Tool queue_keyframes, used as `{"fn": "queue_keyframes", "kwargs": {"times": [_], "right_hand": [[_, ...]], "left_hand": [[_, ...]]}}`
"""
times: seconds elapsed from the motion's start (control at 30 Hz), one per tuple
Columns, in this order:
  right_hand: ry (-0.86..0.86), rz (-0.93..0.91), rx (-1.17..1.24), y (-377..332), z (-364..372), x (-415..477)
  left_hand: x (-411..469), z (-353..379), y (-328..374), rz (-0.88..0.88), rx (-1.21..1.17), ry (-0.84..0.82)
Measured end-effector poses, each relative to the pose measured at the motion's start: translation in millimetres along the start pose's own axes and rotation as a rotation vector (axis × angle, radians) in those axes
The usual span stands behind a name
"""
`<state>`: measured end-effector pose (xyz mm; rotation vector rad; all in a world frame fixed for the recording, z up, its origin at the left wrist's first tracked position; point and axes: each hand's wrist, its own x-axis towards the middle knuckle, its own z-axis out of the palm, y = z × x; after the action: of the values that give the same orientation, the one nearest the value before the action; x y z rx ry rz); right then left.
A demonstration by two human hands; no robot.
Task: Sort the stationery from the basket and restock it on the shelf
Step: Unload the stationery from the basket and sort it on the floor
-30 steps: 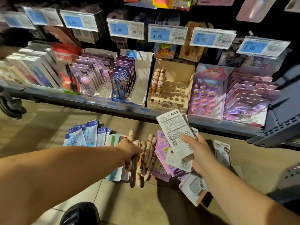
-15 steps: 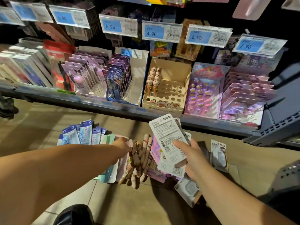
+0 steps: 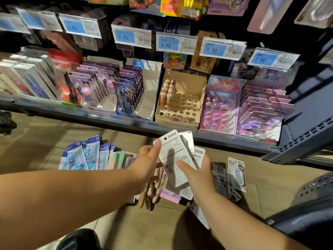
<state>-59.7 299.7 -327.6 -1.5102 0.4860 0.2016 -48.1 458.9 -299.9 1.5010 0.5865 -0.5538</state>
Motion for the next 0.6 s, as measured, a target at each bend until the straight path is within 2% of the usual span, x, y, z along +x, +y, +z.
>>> {"fn": "queue_keyframes", "kwargs": {"times": [0.1, 0.17, 0.27, 0.4, 0.6], "right_hand": [[-0.033, -0.100, -0.058, -7.5, 9.9, -11.9], [-0.099, -0.110, -0.063, -11.5, 14.6, -18.8], [-0.212, -0.101, -0.075, -16.3, 21.0, -28.7], [-0.356, -0.112, 0.025, -22.7, 22.9, -36.7], [-0.418, -0.082, -0.004, -23.0, 16.0, -29.9]], "left_hand": [[-24.8, 16.9, 12.1, 0.024, -0.162, -0.216], [-28.0, 20.4, 14.7, 0.049, -0.193, -0.293], [-20.8, 18.1, 14.8, 0.048, -0.201, -0.311], [-18.1, 11.3, 14.9, -0.044, -0.095, -0.354], [-17.1, -8.3, 17.7, -0.037, -0.154, -0.306]]}}
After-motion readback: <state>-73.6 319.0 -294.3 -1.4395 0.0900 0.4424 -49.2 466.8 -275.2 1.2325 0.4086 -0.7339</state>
